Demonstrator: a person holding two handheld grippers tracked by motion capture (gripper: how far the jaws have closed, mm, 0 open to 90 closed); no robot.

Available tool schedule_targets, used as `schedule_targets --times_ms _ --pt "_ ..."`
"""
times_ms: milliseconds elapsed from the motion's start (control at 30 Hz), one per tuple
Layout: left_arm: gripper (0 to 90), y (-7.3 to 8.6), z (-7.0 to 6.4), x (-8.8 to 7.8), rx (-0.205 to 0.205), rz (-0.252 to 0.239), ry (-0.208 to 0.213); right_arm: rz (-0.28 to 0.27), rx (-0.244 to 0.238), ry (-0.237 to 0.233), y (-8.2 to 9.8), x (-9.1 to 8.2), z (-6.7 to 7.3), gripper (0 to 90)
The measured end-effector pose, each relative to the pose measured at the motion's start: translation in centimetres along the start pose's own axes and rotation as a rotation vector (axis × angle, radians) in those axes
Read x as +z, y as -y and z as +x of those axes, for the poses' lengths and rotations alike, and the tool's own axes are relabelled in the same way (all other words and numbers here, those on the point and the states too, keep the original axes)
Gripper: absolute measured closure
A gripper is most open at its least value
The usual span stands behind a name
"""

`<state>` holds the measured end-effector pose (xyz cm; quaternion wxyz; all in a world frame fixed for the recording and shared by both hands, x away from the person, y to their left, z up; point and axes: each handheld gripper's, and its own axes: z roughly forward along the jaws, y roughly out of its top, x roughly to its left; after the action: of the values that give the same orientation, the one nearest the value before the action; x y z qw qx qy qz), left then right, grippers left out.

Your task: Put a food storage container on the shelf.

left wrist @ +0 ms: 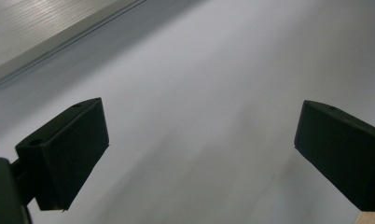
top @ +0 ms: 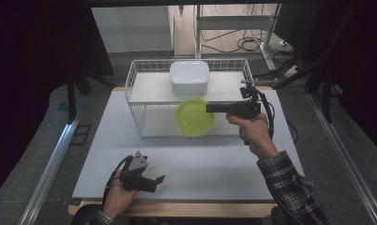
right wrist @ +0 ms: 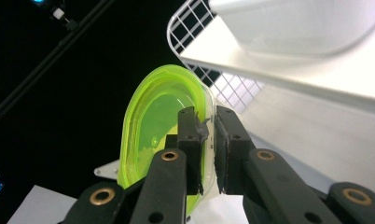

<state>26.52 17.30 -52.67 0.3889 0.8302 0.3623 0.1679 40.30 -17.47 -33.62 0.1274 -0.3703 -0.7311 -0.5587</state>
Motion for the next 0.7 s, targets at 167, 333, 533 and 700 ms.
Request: schedule_targets --times_ms 167,333,533,700 --pt "2.7 0.0 0.0 0.0 -0.001 -0.001 0.0 -0.02 -0.009 -0.003 -1.3 -0.1 0.6 82.1" --pt "2.7 0.0 0.0 0.0 -0.002 0.002 0.004 -0.048 -0.012 -0.005 -2.6 -0.3 1.1 82.1" --pt "2.7 0.0 0.0 0.0 -0.002 0.004 0.004 -0.086 -0.015 0.008 -4.8 -0.2 1.7 82.1" --pt "2.7 0.0 0.0 0.0 -0.003 0.004 0.007 -0.098 -0.017 0.028 -5.8 -0.1 1.8 82.1"
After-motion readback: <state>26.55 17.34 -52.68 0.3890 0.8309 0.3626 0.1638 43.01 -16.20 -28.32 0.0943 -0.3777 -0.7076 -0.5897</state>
